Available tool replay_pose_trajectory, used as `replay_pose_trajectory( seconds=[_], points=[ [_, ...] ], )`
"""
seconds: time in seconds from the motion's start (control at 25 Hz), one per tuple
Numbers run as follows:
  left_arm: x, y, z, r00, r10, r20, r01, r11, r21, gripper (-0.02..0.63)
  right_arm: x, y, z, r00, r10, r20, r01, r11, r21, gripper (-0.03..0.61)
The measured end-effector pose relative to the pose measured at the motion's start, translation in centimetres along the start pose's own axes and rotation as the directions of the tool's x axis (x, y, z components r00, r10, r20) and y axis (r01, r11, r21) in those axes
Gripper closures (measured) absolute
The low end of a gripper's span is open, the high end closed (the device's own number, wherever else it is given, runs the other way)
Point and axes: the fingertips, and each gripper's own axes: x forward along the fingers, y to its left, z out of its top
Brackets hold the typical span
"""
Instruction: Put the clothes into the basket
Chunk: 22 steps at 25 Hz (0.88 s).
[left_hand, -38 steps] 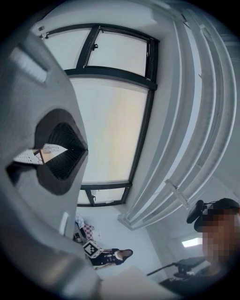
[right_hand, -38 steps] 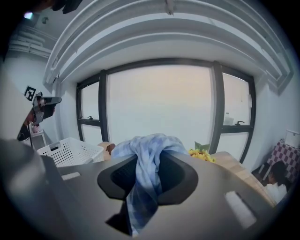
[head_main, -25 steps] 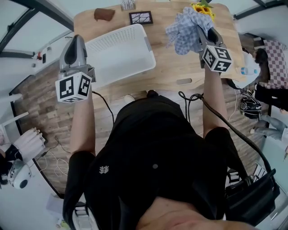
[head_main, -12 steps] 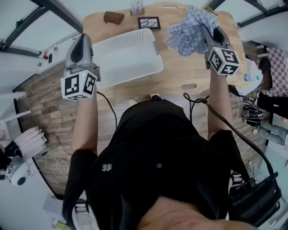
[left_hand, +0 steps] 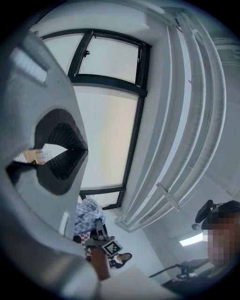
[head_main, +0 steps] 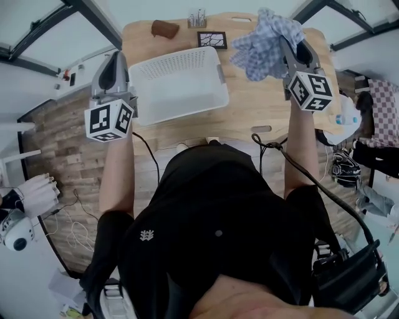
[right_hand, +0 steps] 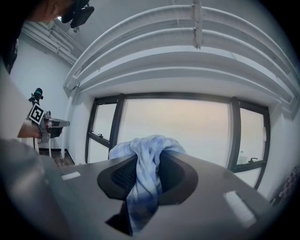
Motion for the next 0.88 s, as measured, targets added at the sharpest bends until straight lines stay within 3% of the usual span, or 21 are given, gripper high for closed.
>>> replay_pose_trajectory(
  seconds=[0.36,0.88],
  points=[
    [-3.1,1.7,1.5,0.998,0.05,0.028,-0.05,0.999,0.008,0.614,0.5,3.4,5.3,0.993,0.086,0.078,-0.083,0.996,-0.044,0.471],
    [-7.5,5.7,1.9,0.99,0.13,0.048,-0.13,0.991,-0.01,0.614,2.3,10.7,9.6,0.967,0.208,0.145,-0.196,0.976,-0.094,0.471]
  ],
)
